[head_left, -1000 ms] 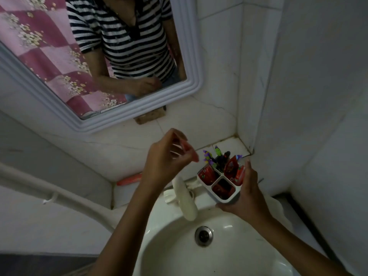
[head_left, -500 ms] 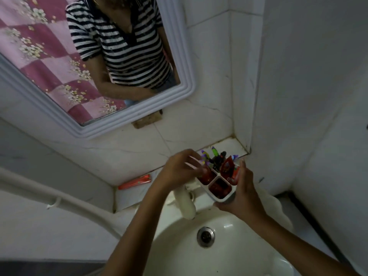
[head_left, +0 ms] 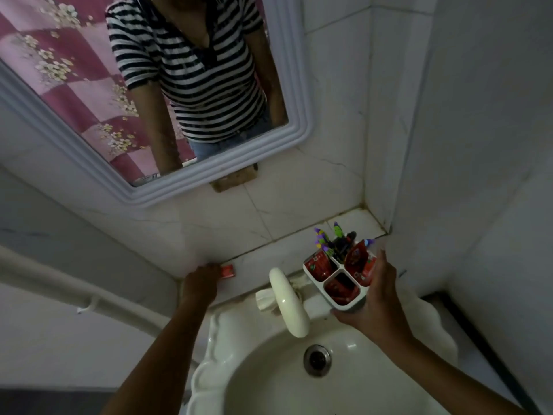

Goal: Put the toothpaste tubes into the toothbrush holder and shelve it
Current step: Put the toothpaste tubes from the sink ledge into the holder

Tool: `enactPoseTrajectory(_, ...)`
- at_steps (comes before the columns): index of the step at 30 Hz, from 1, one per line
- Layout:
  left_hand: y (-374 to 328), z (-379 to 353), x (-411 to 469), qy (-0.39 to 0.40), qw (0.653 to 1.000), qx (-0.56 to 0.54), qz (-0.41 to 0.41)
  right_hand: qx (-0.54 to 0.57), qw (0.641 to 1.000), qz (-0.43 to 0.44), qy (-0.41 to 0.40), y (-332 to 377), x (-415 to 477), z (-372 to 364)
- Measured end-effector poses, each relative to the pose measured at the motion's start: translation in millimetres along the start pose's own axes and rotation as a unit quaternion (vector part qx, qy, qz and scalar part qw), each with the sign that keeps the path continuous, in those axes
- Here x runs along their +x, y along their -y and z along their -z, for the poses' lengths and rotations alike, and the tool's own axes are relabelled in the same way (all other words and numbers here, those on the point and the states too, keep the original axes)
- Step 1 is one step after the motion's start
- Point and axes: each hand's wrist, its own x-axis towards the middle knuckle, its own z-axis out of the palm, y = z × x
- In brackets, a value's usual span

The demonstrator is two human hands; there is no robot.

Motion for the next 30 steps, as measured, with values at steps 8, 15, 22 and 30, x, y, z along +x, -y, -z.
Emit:
enactPoseTrajectory(8, -35.2, 68.0, -1.6, -0.043, 0.961, -0.273, -0.012, -0.005, 1.000, -0.016, -0.009, 1.7, -2.3, -3.7)
enactPoseTrajectory(15, -90.8, 187.0, -70.2, -0.138, 0.782, -0.590, -0.144, -0.006, 1.000, -0.012, -0.017, 5.5, -3.5, -4.7)
enactPoseTrajectory(22, -155.0, 176.6, -78.8, 0.006, 0.878, -0.421, -0.229, -0.010, 1.000, -0.010, -0.013, 6.8, -3.2, -4.6)
enactPoseTrajectory(30, -139.6, 166.0, -82.2, -0.018, 0.912, -0.389, -0.130, 0.071, 0.997, -0.013, -0.014, -0.2, -0.5, -1.8)
